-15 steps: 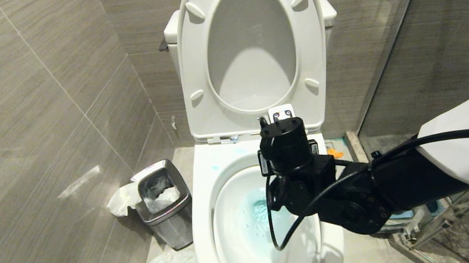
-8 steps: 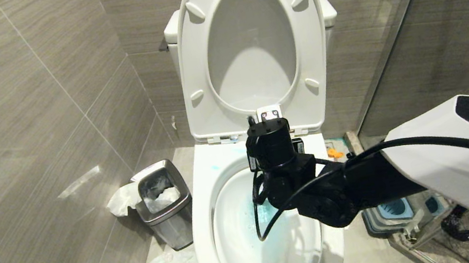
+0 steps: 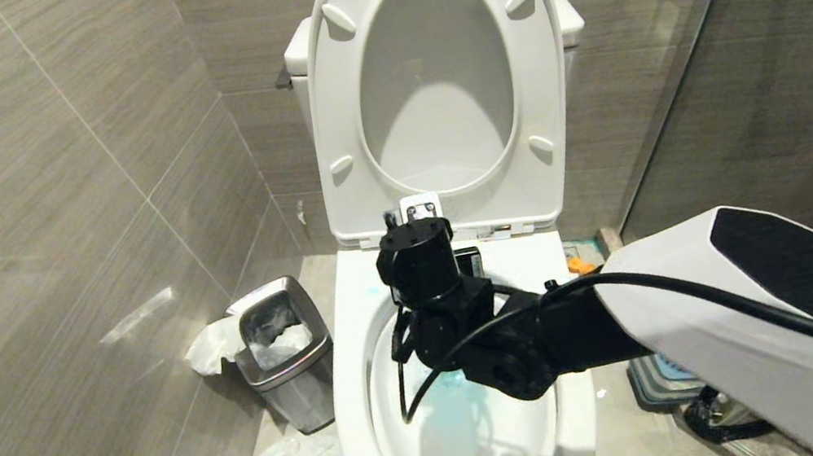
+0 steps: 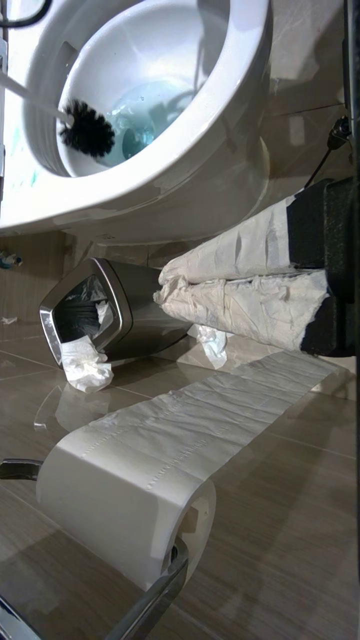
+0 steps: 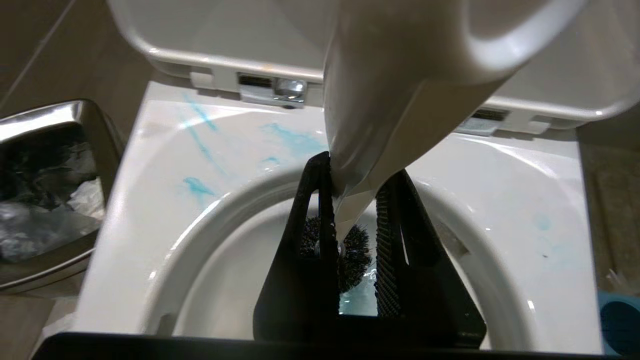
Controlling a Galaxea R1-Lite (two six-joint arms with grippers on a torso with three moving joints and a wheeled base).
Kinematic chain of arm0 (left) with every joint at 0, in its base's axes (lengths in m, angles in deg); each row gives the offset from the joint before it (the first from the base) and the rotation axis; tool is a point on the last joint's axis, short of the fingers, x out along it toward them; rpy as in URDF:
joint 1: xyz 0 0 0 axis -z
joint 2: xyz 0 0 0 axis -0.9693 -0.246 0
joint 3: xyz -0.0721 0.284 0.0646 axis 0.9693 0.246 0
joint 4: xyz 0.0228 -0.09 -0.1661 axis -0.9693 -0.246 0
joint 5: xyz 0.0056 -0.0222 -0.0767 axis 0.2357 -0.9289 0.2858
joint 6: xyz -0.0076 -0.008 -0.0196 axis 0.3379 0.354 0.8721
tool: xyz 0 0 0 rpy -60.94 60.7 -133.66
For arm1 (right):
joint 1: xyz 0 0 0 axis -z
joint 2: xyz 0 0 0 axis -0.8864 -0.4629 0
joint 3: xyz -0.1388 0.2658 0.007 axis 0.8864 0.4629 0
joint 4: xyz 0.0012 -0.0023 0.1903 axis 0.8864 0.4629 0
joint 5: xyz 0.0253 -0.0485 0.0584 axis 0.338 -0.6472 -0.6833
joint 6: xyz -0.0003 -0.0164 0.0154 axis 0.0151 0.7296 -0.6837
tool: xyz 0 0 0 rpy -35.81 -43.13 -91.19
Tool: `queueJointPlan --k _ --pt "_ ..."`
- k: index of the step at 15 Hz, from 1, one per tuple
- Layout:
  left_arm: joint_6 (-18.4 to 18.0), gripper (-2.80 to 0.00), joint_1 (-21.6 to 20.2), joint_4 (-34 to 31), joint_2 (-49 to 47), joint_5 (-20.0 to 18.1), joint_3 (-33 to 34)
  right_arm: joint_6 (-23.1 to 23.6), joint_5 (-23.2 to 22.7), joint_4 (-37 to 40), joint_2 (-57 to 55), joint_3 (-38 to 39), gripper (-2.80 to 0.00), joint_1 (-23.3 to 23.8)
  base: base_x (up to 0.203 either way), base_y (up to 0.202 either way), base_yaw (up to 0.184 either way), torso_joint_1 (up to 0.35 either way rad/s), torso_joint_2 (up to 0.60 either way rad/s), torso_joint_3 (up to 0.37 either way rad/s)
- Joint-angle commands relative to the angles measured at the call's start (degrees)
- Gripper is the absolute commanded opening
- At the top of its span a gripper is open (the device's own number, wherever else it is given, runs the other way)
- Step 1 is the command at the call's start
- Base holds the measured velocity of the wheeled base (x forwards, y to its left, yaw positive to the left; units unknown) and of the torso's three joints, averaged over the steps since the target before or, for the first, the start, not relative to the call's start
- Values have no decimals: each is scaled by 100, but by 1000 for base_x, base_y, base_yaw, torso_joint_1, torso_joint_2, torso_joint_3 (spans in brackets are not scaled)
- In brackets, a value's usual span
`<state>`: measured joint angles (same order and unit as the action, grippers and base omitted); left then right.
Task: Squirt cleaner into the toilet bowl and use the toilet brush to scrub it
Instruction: Scrub the toilet bowl
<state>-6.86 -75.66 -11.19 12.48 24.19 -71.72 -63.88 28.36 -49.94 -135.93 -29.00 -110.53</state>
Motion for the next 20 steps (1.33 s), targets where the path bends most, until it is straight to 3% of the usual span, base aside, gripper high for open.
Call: queueJointPlan --k 1,4,8,14,20 --pt "2 -280 -1 0 -5 -5 9 -6 39 204 -383 -578 -280 -252 0 0 0 0 0 0" --pt "2 -280 -1 0 -5 4 9 -14 64 739 -662 -1277 -280 -605 0 0 0 0 0 0" --pt "2 -280 -1 0 -5 -5 9 -163 188 858 -578 -1027 -280 -1091 0 0 0 0 0 0" --pt "2 -280 -1 0 -5 4 9 -1006 313 853 433 1068 -280 -1614 0 0 0 0 0 0" --pt "2 -280 -1 0 -5 3 9 -1839 465 825 1654 3059 -280 -1669 0 0 0 0 0 0"
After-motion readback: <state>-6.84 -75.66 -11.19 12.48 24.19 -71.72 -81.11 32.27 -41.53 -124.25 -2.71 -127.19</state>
